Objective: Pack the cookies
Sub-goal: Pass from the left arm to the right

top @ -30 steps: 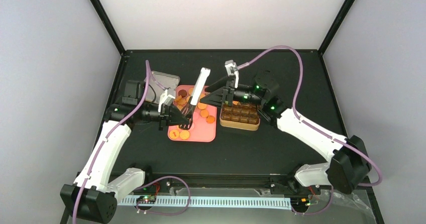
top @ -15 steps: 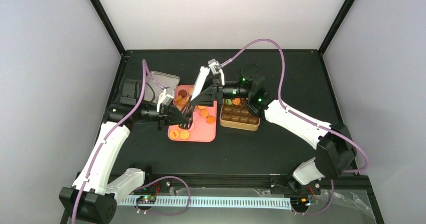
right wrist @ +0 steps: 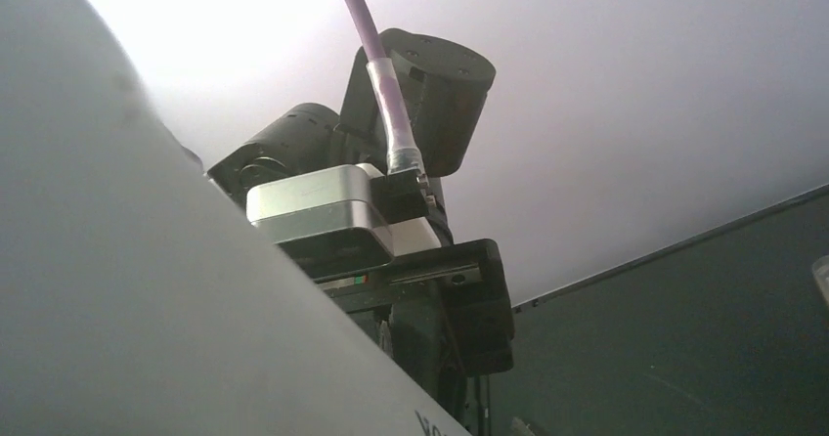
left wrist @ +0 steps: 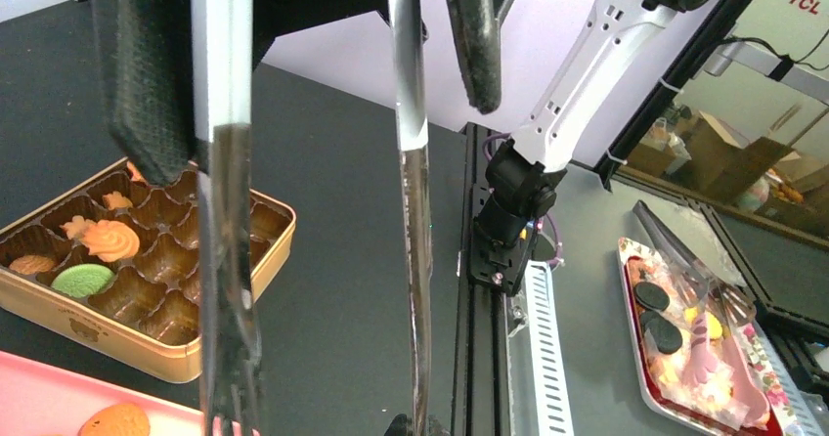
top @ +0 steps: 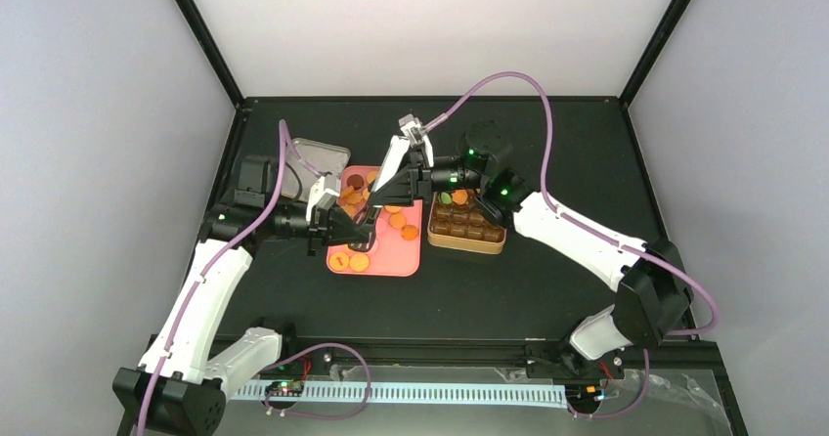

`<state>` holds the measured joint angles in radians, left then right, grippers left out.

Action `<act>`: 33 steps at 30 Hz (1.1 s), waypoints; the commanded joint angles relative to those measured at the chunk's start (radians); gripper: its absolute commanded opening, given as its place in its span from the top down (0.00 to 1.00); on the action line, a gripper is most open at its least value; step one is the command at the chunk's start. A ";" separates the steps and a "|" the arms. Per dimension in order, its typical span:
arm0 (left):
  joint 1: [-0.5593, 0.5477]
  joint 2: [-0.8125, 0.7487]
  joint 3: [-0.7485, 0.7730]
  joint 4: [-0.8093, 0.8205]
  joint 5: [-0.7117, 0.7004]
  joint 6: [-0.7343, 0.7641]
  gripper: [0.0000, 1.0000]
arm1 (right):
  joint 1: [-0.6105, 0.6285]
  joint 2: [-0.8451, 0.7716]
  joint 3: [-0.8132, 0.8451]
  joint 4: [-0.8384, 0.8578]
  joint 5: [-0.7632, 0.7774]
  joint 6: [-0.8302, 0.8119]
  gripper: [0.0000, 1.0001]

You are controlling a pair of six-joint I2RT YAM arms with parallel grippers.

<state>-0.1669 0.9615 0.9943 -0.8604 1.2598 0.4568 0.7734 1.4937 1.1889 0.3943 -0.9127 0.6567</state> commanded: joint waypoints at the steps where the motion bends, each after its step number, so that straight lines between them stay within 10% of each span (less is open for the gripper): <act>1: -0.002 -0.005 0.041 -0.045 -0.020 0.070 0.98 | 0.004 -0.001 0.054 -0.015 -0.121 -0.026 0.51; 19: -0.003 0.019 0.078 -0.229 -0.046 0.266 0.98 | -0.002 0.043 0.186 -0.261 -0.240 -0.180 0.40; 33: -0.002 -0.008 0.062 -0.087 -0.171 0.155 0.98 | 0.000 -0.001 0.203 -0.448 -0.066 -0.317 0.65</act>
<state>-0.1707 0.9749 1.0412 -1.0756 1.1893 0.6609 0.7666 1.5417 1.3773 0.0391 -1.0496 0.3775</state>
